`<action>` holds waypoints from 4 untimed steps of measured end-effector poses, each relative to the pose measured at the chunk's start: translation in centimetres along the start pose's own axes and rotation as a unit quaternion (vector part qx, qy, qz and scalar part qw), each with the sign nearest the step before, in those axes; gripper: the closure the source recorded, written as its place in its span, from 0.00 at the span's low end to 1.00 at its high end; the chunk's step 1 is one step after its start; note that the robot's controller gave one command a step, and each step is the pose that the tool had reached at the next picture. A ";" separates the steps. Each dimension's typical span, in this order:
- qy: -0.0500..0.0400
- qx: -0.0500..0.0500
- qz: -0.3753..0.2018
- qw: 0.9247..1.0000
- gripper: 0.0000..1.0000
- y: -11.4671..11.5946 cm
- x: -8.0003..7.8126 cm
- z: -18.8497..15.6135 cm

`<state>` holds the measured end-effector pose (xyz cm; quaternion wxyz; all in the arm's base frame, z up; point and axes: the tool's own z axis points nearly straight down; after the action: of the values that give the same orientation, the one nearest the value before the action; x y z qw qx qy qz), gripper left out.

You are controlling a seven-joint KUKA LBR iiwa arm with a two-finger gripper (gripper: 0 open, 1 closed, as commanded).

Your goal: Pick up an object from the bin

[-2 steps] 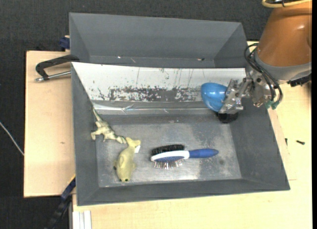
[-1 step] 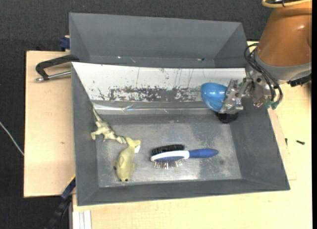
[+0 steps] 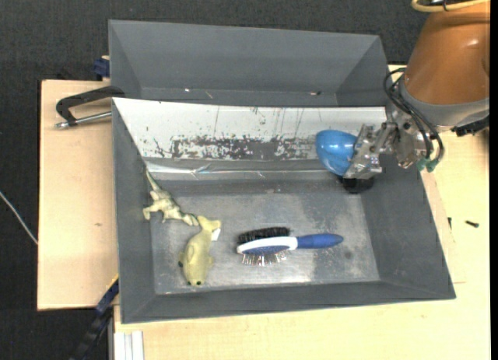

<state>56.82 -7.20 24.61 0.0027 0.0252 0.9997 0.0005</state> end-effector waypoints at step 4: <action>0.000 0.000 0.000 1.000 1.00 0.0 0.0 0.0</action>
Offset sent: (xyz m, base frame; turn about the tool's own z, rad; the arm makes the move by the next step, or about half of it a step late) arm 0.0000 0.0000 0.0000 0.0000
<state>56.82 -7.20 24.61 0.0027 0.0251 0.9997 0.0005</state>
